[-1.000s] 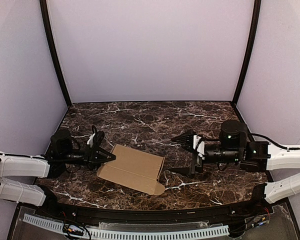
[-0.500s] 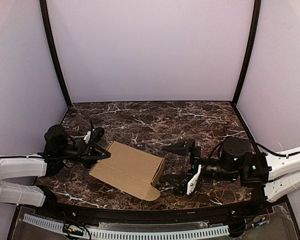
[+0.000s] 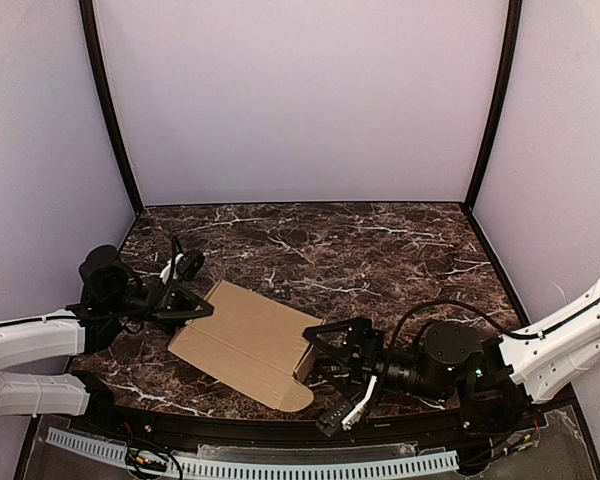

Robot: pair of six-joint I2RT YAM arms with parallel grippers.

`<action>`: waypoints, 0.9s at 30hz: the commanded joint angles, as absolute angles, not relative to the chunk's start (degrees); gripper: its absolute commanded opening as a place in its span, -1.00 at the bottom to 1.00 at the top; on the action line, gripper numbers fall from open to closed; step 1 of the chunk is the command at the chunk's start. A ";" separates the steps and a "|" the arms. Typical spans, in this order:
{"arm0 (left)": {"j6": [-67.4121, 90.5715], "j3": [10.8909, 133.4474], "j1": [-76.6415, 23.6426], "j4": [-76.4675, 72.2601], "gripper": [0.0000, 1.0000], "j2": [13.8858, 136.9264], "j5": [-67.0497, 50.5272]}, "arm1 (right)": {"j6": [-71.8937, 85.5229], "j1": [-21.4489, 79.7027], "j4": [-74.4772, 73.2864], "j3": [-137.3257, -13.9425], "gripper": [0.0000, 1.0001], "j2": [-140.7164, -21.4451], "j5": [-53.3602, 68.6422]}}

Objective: Fold the paper box

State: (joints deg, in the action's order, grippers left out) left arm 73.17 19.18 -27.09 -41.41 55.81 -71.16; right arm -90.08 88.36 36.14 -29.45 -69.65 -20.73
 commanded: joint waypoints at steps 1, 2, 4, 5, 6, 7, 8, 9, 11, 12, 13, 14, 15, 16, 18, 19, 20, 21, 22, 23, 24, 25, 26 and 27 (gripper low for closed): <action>71.37 19.66 -26.63 -39.40 -0.25 54.66 -72.56 | -95.69 89.24 45.71 -30.73 0.97 -72.15 -25.14; 71.41 19.54 -26.63 -39.34 -0.25 54.57 -72.58 | -96.23 89.37 46.57 -30.90 0.97 -72.62 -25.29; 71.27 19.39 -26.63 -38.95 -0.25 54.27 -72.58 | -96.86 89.44 47.63 -31.31 0.95 -73.30 -25.09; 70.99 19.42 -26.63 -38.72 -0.25 54.13 -72.55 | -97.05 89.51 47.76 -31.43 0.92 -73.59 -24.97; 70.83 19.38 -26.63 -38.16 -0.25 54.09 -72.53 | -97.30 89.68 48.29 -31.59 0.90 -74.03 -24.86; 70.31 19.28 -26.63 -37.58 -0.25 53.95 -72.47 | -97.45 89.79 49.19 -31.76 0.86 -74.58 -24.85; 70.09 19.13 -26.63 -37.42 -0.25 53.91 -72.40 | -97.65 89.96 50.47 -31.89 0.81 -75.21 -24.94; 69.82 18.98 -26.61 -37.19 -0.25 53.91 -72.40 | -98.10 90.14 51.53 -32.03 0.77 -75.89 -25.13; 69.59 18.76 -26.63 -37.14 -0.25 53.95 -72.37 | -98.60 90.34 52.98 -32.24 0.71 -76.80 -25.17; 69.43 18.74 -26.63 -37.11 -0.25 54.00 -72.31 | -98.61 90.42 53.48 -32.25 0.69 -77.12 -24.94; 69.39 18.73 -26.63 -37.05 -0.25 54.08 -72.33 | -98.61 90.44 53.70 -32.38 0.66 -77.36 -24.91; 69.31 18.72 -26.63 -37.03 -0.24 54.11 -72.33 | -98.60 90.50 53.66 -32.48 0.62 -77.63 -24.87; 69.33 18.79 -26.63 -36.96 -0.24 54.13 -72.33 | -98.69 90.60 53.76 -32.51 0.59 -77.81 -24.83; 69.28 18.80 -26.63 -36.94 -0.23 54.14 -72.33 | -98.70 90.68 53.86 -32.60 0.55 -77.86 -24.93; 69.22 18.87 -26.63 -36.87 -0.22 54.16 -72.41 | -98.62 90.91 53.93 -32.62 0.47 -77.96 -24.94; 69.11 18.89 -26.63 -36.73 -0.21 54.20 -72.38 | -98.47 90.96 54.03 -32.61 0.40 -78.02 -24.97; 68.85 18.89 -26.63 -36.60 -0.20 54.26 -72.40 | -98.32 91.01 54.16 -32.53 0.35 -78.14 -25.06; 68.74 18.92 -26.63 -36.44 -0.19 54.29 -72.37 | -98.27 91.07 54.38 -32.47 0.31 -78.26 -25.19; 68.67 18.90 -26.63 -36.41 -0.19 54.40 -72.30 | -98.20 91.21 54.65 -32.29 0.26 -78.41 -25.30; 68.61 18.86 -26.63 -36.39 -0.17 54.40 -72.27 | -98.02 91.30 54.85 -32.21 0.21 -78.50 -25.43; 68.52 18.75 -26.63 -36.39 -0.16 54.40 -72.19 | -97.96 91.32 55.03 -32.13 0.14 -78.63 -25.55; 68.50 18.74 -26.59 -36.34 -0.13 54.45 -72.08 | -97.85 91.33 55.17 -32.02 0.08 -78.64 -25.57; 68.32 18.72 -26.62 -36.28 -0.11 54.48 -71.96 | -97.84 91.32 55.25 -31.93 0.04 -78.66 -25.58; 68.31 18.72 -26.63 -36.18 -0.08 54.53 -71.93 | -97.78 91.36 55.28 -31.93 0.02 -78.66 -25.57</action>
